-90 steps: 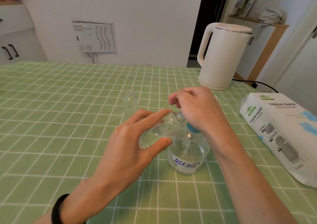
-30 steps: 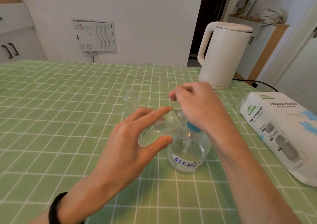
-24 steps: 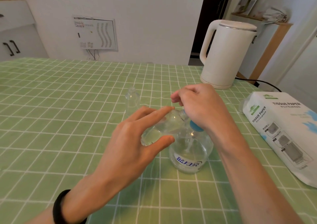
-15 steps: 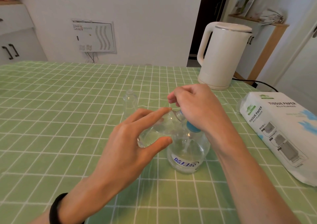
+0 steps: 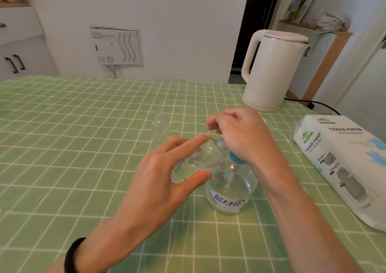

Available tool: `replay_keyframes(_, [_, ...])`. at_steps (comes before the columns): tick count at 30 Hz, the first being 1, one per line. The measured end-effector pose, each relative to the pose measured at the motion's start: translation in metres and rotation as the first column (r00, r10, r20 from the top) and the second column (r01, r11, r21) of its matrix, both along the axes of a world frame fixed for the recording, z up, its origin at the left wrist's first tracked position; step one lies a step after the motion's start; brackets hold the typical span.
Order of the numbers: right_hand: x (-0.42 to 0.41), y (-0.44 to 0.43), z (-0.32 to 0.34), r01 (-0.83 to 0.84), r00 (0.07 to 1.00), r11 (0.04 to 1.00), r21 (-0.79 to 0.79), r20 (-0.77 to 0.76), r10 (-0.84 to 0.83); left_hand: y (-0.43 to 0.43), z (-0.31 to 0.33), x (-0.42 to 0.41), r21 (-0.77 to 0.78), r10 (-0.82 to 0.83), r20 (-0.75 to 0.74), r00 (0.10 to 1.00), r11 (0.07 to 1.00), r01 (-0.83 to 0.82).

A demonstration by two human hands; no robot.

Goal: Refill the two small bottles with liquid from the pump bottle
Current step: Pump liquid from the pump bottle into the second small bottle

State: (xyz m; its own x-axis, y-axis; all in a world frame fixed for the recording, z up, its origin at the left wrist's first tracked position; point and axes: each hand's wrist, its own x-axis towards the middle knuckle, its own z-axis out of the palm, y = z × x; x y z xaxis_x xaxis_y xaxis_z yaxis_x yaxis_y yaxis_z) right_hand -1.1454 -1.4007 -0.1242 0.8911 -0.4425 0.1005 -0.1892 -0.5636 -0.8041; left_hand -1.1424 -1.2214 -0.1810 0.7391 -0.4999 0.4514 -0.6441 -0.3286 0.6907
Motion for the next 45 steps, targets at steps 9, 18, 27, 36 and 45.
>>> replay_keyframes(9, [0.0021, -0.0021, 0.0013, -0.008, 0.998, 0.999, -0.039, 0.056, 0.01, -0.0001, 0.001, 0.001, -0.022, -0.003, -0.007, 1.0, 1.0, 0.003])
replay_keyframes(18, [0.0003, 0.0003, -0.0005, 0.005, 1.0, 1.0, -0.002, 0.008, -0.005, -0.0002, -0.002, 0.0005, -0.01, 0.005, -0.009, 1.0, 1.0, -0.005])
replay_keyframes(27, [-0.0004, 0.0017, 0.0035, -0.017, 0.998, 0.999, -0.047, 0.055, 0.02, -0.0004, -0.002, 0.002, -0.041, -0.005, -0.008, 1.0, 0.999, 0.004])
replay_keyframes(36, [-0.0009, 0.0004, 0.0008, -0.026, 1.0, 0.999, -0.025, -0.015, 0.026, 0.0001, -0.0021, 0.0022, -0.005, 0.002, -0.005, 1.0, 1.0, -0.002])
replay_keyframes(45, [-0.001, 0.0004, 0.0016, -0.053, 0.996, 0.997, -0.054, 0.071, 0.056, 0.0001, -0.0016, 0.002, -0.031, 0.002, -0.006, 1.0, 1.0, -0.002])
